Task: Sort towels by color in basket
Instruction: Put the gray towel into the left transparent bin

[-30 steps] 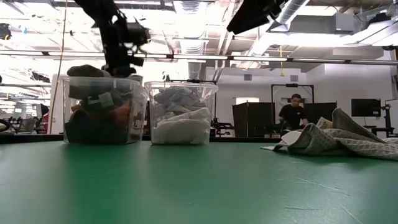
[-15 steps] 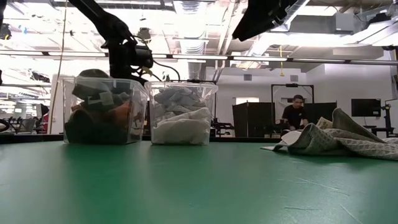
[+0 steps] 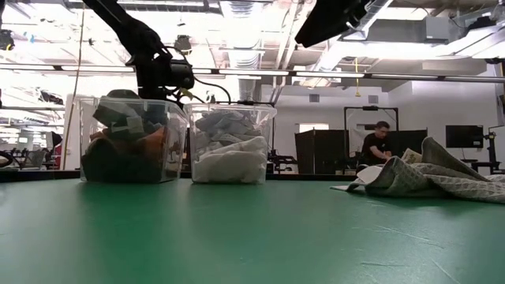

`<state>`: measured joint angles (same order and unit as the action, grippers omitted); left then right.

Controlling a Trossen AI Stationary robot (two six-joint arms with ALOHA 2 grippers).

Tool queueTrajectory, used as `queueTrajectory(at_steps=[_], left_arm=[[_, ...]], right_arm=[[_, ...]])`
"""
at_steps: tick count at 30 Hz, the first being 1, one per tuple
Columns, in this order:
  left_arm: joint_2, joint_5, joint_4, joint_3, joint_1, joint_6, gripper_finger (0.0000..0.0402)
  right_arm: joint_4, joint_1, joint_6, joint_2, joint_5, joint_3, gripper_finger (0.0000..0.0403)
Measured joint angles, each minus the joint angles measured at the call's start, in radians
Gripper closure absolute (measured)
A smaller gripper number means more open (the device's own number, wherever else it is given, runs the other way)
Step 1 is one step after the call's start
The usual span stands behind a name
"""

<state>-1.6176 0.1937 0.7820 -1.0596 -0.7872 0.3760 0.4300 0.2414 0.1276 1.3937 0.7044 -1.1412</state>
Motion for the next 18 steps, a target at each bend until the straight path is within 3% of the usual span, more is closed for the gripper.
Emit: queueTrajectory(at_steps=[6,18], left_arm=[[0.047,0.014,0.015,-0.015,0.002,-0.017,0.0324],[0.323,-0.016,0.0,-0.021,0.015,-0.02,0.0218]], right_arm=[[0.0,-0.004,-0.012,0.0,0.0,0.0,0.0143],[-0.009,-0.023,-0.032,0.0,0.001,0.0,0.0143]])
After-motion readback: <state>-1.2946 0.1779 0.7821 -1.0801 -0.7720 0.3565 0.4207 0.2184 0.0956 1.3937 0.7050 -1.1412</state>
